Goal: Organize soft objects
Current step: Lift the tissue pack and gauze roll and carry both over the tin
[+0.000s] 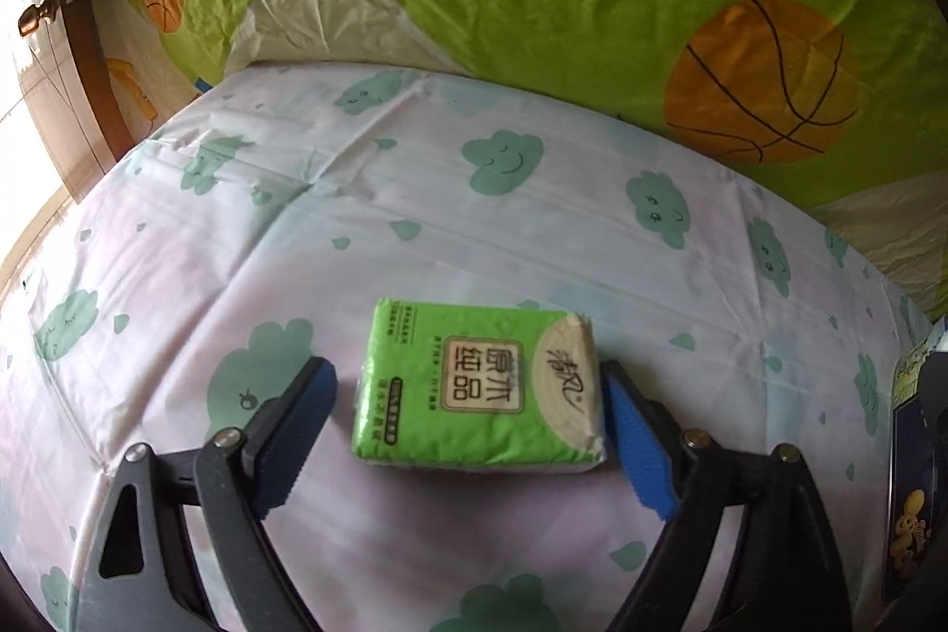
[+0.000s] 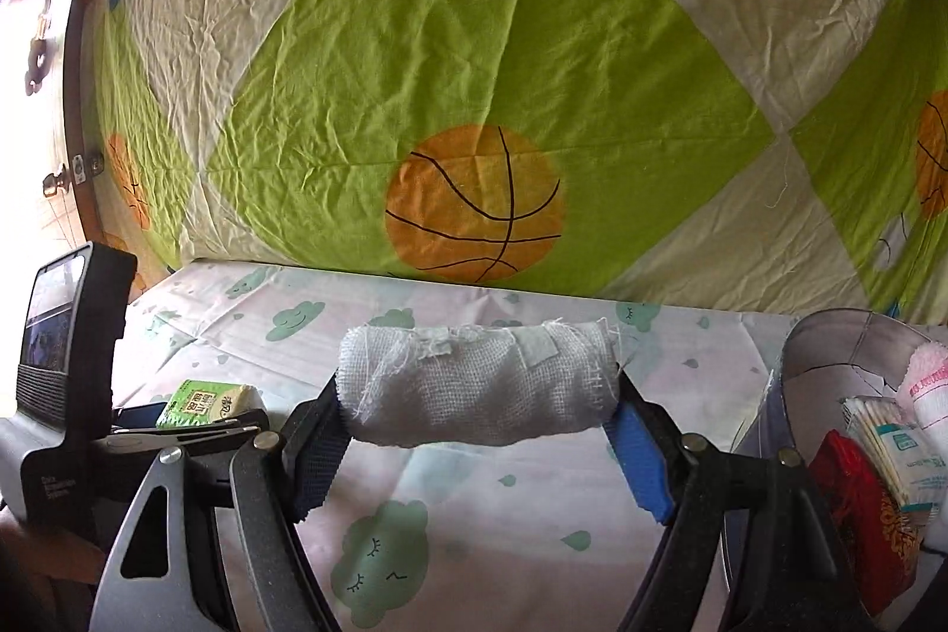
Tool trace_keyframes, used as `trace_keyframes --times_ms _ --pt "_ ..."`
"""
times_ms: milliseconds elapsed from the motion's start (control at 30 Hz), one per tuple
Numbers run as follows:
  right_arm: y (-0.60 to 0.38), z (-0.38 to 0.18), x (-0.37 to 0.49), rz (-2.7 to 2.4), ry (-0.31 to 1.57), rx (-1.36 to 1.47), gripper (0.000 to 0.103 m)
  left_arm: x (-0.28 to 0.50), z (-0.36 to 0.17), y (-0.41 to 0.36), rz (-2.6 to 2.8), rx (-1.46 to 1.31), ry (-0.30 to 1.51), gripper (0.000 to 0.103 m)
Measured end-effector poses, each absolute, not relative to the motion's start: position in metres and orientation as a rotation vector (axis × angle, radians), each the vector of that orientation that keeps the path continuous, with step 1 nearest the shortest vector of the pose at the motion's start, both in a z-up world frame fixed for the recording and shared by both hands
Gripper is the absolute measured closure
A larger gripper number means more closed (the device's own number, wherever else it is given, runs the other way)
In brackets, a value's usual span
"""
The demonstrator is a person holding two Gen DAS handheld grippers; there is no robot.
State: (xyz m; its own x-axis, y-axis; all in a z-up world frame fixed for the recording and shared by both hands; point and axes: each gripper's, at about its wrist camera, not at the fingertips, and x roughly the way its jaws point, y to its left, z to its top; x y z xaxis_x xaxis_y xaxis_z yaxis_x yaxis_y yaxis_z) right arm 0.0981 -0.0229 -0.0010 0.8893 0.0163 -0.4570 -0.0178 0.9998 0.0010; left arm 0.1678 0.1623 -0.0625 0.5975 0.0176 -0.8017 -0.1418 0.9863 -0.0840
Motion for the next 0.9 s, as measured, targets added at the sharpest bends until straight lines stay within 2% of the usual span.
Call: trace_keyframes --times_ms 133,200,233,433,567,900 --pt "-0.023 -0.001 0.099 0.016 0.475 -0.003 0.022 0.168 -0.064 0.158 0.101 -0.123 0.936 0.013" --pt "-0.023 -0.001 0.099 0.016 0.473 -0.004 0.022 0.165 -0.061 0.163 0.117 -0.148 0.918 0.030" --pt "-0.023 -0.001 0.099 0.015 0.473 -0.005 0.023 0.163 -0.060 0.167 0.129 -0.162 0.908 0.035" --pt "-0.023 0.001 0.095 0.002 0.449 -0.013 0.023 0.157 -0.055 0.179 0.075 -0.249 0.853 0.035" --pt "-0.020 0.003 0.089 0.001 0.415 -0.035 0.023 0.139 -0.039 0.187 0.115 -0.279 0.735 0.035" --pt "-0.017 0.008 0.066 -0.015 0.335 -0.064 0.023 0.119 -0.018 0.172 0.139 -0.182 0.590 0.035"
